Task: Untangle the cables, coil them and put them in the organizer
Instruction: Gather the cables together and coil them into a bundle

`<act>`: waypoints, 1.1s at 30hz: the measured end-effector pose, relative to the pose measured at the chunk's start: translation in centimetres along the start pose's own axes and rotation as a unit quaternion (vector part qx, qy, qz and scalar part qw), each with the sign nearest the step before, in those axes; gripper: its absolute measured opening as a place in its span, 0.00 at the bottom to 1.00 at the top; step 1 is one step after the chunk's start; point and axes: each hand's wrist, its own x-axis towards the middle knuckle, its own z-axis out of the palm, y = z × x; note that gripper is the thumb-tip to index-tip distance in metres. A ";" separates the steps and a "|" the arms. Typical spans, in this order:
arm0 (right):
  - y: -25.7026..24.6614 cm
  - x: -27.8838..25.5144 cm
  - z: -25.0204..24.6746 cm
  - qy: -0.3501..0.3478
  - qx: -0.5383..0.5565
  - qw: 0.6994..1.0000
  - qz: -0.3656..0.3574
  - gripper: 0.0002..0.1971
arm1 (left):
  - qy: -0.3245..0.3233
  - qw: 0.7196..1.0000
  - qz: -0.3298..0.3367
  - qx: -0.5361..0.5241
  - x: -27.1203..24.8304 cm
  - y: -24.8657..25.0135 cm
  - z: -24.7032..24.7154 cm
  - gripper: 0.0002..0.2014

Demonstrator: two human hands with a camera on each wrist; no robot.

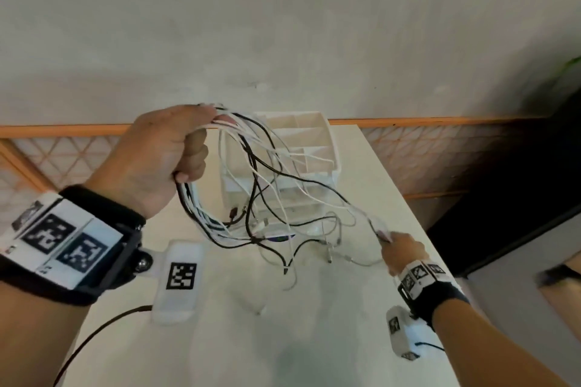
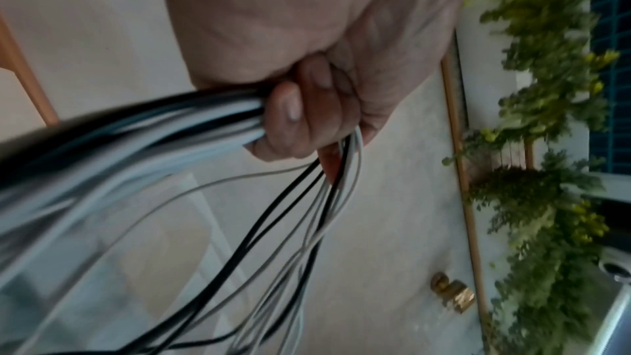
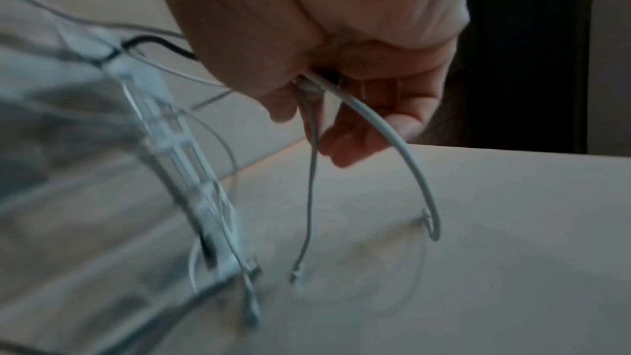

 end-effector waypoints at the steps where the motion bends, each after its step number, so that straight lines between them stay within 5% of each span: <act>1: -0.3 0.2 -0.7 0.030 0.061 0.998 -0.003 0.21 | -0.003 1.000 -0.011 0.011 -0.1 -0.5 0.4 0.17; 4: -1.7 0.1 -3.4 0.110 0.196 0.973 -0.050 0.22 | -0.008 0.999 -0.026 0.036 -0.4 -1.8 1.8 0.16; 7: -3.6 -1.5 -5.0 -0.007 0.044 0.990 -0.137 0.50 | -0.011 0.999 -0.027 0.041 -0.5 -2.1 3.1 0.18; 9: -5.3 -3.2 -6.5 -0.017 0.009 0.980 -0.197 0.58 | -0.013 0.998 -0.024 0.061 -0.6 -1.9 3.7 0.18; 13: -10.8 -9.5 -10.3 -0.006 0.245 0.868 -0.431 0.56 | -0.027 0.994 -0.015 0.108 -0.7 -1.7 5.4 0.19; 15: -13.7 -11.8 -10.3 0.032 0.241 0.847 -0.472 0.47 | -0.052 0.991 -0.005 0.122 -1.1 -1.6 6.5 0.17; 17: -15.2 -11.2 -8.8 0.106 0.243 0.846 -0.462 0.26 | -0.073 0.989 0.008 0.127 -1.5 -1.2 7.4 0.15; 19: -14.9 -8.8 -5.9 0.116 0.214 0.890 -0.385 0.04 | -0.081 0.989 0.022 0.121 -1.7 -0.6 7.6 0.18; 21: -13.1 -6.5 -2.5 0.089 0.156 0.938 -0.297 0.16 | -0.078 0.990 0.034 0.113 -1.9 -0.1 7.3 0.16; 27: -6.1 -2.0 2.1 -0.030 0.005 0.989 -0.142 0.16 | -0.072 0.992 0.077 0.069 -1.9 2.1 5.9 0.17; 30: -5.3 -0.6 0.2 0.034 0.131 0.988 -0.079 0.19 | -0.081 0.991 0.073 0.072 -1.8 2.3 5.7 0.19; 33: -4.7 0.0 -1.7 0.156 0.232 0.956 -0.087 0.23 | -0.077 0.994 0.071 0.039 -1.7 2.0 5.6 0.14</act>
